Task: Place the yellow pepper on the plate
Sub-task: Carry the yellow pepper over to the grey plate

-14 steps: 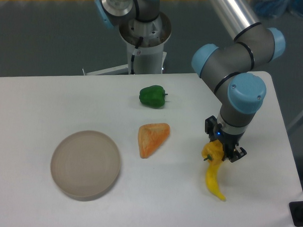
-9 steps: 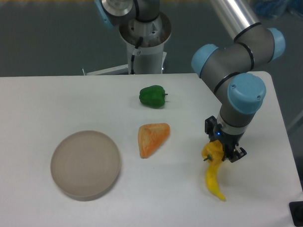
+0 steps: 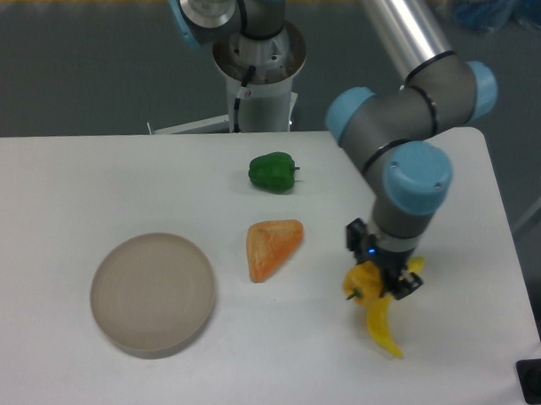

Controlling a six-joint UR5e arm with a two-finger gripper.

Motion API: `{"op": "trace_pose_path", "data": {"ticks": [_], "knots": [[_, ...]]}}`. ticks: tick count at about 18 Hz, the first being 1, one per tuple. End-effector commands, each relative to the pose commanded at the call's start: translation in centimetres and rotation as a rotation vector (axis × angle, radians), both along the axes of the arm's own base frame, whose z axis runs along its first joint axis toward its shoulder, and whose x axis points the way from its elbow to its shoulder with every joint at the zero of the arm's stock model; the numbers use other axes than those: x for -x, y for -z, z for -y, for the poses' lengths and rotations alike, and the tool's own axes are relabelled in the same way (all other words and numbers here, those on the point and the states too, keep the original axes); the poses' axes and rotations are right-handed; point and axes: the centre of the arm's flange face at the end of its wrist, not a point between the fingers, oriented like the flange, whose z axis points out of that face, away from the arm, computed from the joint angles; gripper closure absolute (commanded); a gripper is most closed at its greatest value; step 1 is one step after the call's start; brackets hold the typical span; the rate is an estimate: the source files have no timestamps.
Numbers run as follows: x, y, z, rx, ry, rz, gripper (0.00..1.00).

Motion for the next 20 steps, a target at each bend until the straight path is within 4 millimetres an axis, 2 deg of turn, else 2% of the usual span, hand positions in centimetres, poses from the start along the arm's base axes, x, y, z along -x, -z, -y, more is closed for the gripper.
{"op": "trace_pose_path", "data": {"ticks": [2,3,5,6,10,12,13,15,16,17,18,19,20], "knots": [[-4.0,0.4,-1.4,0.004,0.009,0.007,0.94],[-7.1,0.4,-2.2,0.001,0.001,0.020,0.94],[-10.8,0.2,-3.0,-0.003,0.006,0.028,0.93],[-14.0,0.3,-3.6,0.001,0.009,0.033,0.93],[-22.4,3.2,-3.9,0.051,0.018,0.062,0.89],[-25.0,4.8,-3.9,0.076,0.015,0.081,0.88],[-27.1,5.7,-3.8,0.091,0.031,0.094,0.88],[-28.6,7.3,-3.2,0.119,0.047,0.125,0.88],[-28.9,7.7,-3.2,0.123,0.050,0.135,0.84],[-29.1,7.8,-3.2,0.120,0.053,0.145,0.77],[-29.3,8.1,-3.3,0.119,0.054,0.164,0.65],[-29.4,8.4,-3.4,0.118,0.053,0.178,0.58],[-29.4,8.7,-3.6,0.115,0.050,0.179,0.45]]}}
